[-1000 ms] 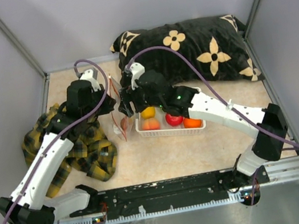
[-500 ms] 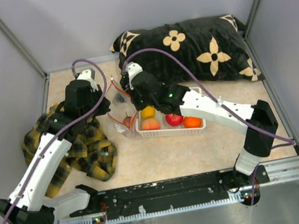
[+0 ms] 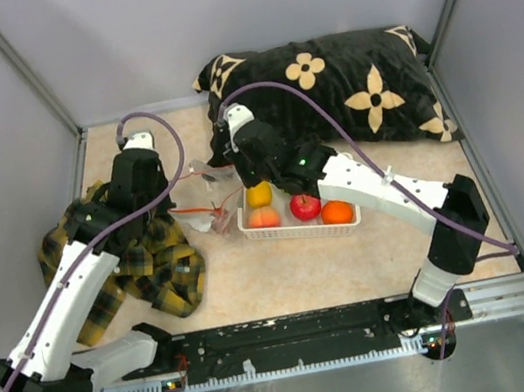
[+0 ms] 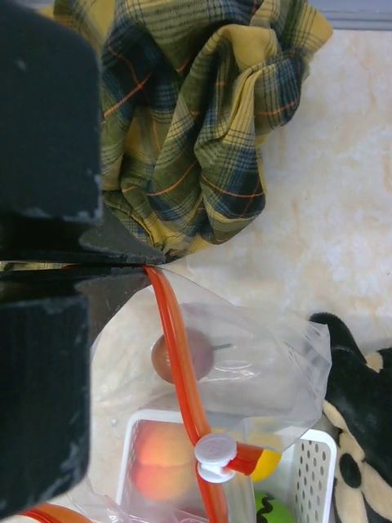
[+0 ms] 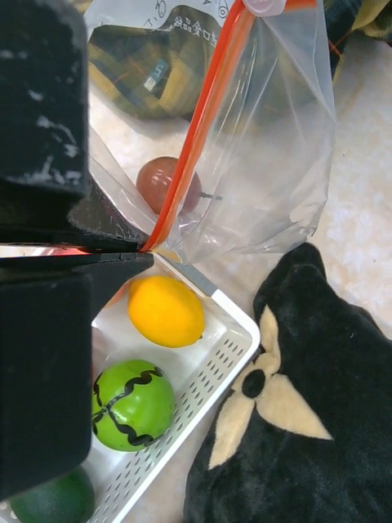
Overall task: Place the food in the zip-top bag and seal the zipper
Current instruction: Open the zipper of the food storage bag at the center of the board, then pick up the fake fruit from the bin.
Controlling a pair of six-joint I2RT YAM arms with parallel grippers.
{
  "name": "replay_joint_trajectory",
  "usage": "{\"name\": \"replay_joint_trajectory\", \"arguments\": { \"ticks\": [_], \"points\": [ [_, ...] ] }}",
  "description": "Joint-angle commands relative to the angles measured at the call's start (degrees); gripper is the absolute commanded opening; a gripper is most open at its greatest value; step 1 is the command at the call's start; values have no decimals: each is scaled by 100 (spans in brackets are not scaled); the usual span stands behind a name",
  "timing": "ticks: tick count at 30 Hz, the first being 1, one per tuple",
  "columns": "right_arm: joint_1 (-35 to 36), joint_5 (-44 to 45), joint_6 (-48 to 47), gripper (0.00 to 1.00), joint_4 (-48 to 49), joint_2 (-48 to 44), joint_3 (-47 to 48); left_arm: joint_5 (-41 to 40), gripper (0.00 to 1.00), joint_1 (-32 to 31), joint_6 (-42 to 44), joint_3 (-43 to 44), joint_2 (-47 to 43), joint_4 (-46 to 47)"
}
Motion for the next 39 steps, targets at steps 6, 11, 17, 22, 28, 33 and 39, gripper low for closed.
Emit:
{"name": "replay_joint_trajectory", "arguments": {
  "ticks": [6,11,17,22,28,33,39],
  "points": [
    [-182,-933,9,0,488,-320,-62,650,0,-11,383,319,405,-93],
    [-226,-823,60,6,505,-126,-91,1422,0,-22,486,328,707,291],
    [-311,-554,83,15,622,-293,-334,1587,0,-20,507,303,883,421],
    [-339,-588,14,23,666,-440,-496,1823,0,-25,423,243,953,625],
    [-342,-1380,-76,42,1043,-880,-856,1896,0,-13,362,240,1007,723],
    [-353,-1583,-174,68,1049,-1276,-1040,1990,0,-12,311,206,993,786],
    [-412,-1279,-156,69,773,-1694,-1406,1998,0,-13,294,179,999,795]
  ]
}}
